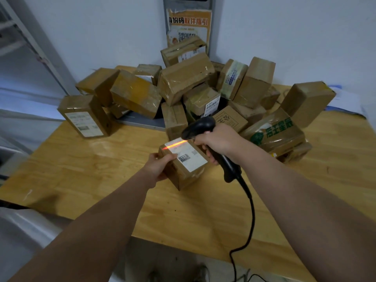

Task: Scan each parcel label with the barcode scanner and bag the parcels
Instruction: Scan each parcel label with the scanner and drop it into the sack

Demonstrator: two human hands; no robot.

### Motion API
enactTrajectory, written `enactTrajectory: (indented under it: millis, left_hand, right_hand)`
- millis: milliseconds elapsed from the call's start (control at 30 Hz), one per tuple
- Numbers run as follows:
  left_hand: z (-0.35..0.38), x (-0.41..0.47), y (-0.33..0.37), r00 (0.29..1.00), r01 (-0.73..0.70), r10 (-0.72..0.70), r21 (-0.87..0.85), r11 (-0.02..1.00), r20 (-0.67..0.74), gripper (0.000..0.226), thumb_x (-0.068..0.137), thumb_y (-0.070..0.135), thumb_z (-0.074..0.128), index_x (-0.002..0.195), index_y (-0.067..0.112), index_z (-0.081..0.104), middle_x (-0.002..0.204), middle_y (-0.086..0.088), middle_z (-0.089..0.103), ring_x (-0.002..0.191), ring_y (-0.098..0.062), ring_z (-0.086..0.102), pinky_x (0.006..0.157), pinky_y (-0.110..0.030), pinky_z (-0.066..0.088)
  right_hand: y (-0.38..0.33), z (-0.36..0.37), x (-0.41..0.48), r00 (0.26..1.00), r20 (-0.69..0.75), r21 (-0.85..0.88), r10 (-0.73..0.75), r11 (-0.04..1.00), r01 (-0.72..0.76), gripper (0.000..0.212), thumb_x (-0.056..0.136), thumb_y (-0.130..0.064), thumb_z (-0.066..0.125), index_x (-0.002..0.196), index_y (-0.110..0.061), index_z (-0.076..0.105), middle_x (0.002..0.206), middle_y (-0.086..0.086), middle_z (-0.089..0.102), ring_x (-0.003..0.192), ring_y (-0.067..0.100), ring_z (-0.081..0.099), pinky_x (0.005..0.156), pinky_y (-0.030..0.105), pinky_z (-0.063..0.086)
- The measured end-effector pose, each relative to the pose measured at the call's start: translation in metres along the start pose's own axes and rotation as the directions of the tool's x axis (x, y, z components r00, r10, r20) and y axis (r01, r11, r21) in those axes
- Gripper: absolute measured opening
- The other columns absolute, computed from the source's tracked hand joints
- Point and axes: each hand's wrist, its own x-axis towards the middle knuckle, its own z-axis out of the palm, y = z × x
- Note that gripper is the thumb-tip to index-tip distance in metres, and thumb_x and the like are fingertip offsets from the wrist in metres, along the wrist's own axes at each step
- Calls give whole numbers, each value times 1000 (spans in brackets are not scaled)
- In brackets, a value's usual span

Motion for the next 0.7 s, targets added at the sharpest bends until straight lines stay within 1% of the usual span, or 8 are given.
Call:
enactTrajectory:
  millis: [100,233,367,467,600,700]
  left_hand:
    - [3,-4,3,1000,3,-3,-5,1000,26,75,77,35,79,137,19,38,122,-9,58,104,-24,60,70,-33,55]
    - [3,-11,5,998,-12,12,0,1000,54,72,77,38,78,136,19,40,121,-8,59,102,-24,61,64,-31,54]
    - [-3,-16,1,998,-31,31,3,1000,57,70,80,40,75,137,19,39,124,-9,58,103,-24,60,66,-30,53]
    - [-12,-21,-6,997,-40,41,-17,999,59,70,81,39,74,138,18,39,125,-9,58,102,-24,60,66,-29,53]
    - [-31,-35,-20,996,-67,72,-86,994,56,69,83,35,73,139,17,37,122,-9,59,101,-23,61,68,-30,53]
    - [-58,-54,-31,990,-119,130,-178,977,52,70,83,32,73,141,19,36,120,-8,61,102,-22,63,71,-29,53]
  right_hand:
    - [-20,-5,-1,998,58,-85,-10,996,15,18,85,-22,63,79,-6,60,62,11,59,46,17,56,47,24,49]
    - [-23,-5,-3,997,77,-117,-9,993,18,19,86,-23,63,76,-8,58,63,10,58,49,18,56,51,26,49]
    - [-16,1,-8,996,93,-90,7,996,1,16,84,-22,65,83,-6,60,68,11,58,55,21,57,55,29,50]
    - [-11,11,-15,998,60,-84,-29,996,34,17,84,-22,66,79,-7,60,64,11,59,51,19,57,52,27,49]
    - [-12,35,-28,997,40,-107,-65,992,69,22,84,-25,65,73,-7,60,55,8,59,44,15,57,47,25,47]
    - [-18,65,-39,995,47,-98,-83,991,87,19,84,-23,66,77,-6,62,57,8,60,43,15,58,45,23,47]
